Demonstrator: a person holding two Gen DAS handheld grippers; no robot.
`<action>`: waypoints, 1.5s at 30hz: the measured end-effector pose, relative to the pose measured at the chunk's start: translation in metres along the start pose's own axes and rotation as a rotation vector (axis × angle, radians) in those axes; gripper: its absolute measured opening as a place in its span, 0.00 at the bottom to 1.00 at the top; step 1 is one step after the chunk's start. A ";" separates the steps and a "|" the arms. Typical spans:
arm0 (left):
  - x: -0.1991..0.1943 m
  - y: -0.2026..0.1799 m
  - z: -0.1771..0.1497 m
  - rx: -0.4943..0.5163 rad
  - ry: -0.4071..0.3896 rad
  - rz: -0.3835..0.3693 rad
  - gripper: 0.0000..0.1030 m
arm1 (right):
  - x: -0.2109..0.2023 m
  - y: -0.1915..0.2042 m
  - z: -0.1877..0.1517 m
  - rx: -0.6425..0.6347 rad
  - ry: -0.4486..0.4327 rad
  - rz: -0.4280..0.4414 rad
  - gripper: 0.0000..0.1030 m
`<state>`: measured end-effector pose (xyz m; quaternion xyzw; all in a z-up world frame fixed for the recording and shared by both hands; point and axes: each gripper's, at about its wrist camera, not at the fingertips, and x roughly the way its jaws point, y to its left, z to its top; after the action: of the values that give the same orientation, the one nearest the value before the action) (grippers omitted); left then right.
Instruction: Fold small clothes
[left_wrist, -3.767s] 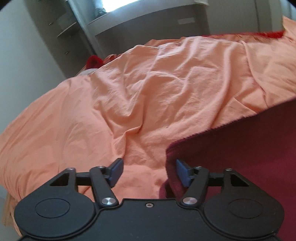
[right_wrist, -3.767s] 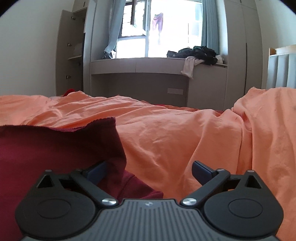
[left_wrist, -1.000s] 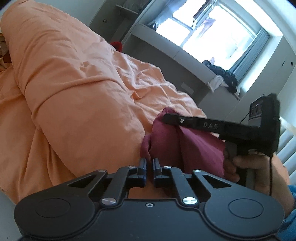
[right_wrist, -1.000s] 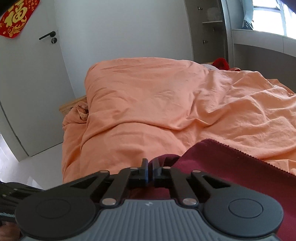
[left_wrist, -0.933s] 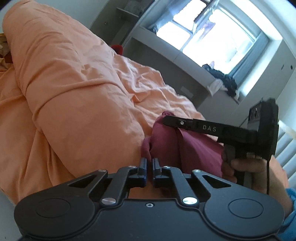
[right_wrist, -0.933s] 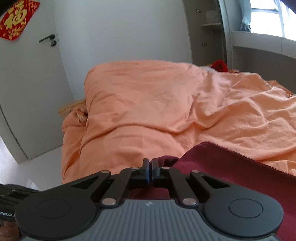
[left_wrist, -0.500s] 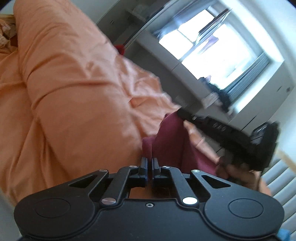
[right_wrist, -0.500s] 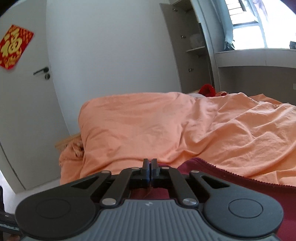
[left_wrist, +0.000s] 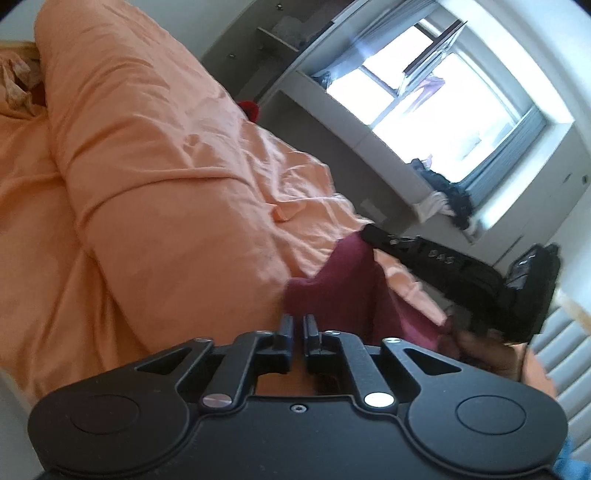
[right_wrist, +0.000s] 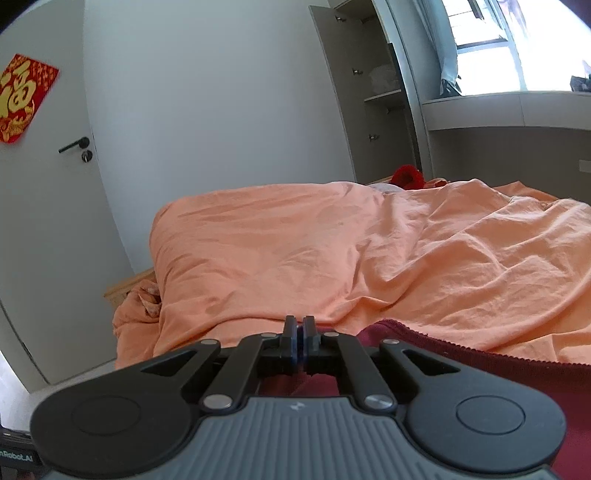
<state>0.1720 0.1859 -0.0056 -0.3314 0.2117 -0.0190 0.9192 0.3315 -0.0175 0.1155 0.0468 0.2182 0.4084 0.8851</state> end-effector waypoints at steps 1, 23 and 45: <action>0.000 0.001 0.000 -0.005 0.000 0.006 0.17 | -0.002 0.001 0.000 -0.003 -0.004 -0.003 0.06; 0.012 -0.026 -0.023 0.158 0.063 0.088 0.59 | -0.191 -0.035 -0.099 -0.090 -0.067 -0.505 1.00; -0.032 -0.076 -0.039 0.164 0.023 0.091 0.99 | -0.244 -0.044 -0.202 0.054 -0.283 -0.685 1.00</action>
<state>0.1354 0.1090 0.0258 -0.2446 0.2350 0.0016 0.9407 0.1370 -0.2468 0.0070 0.0506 0.1073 0.0719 0.9903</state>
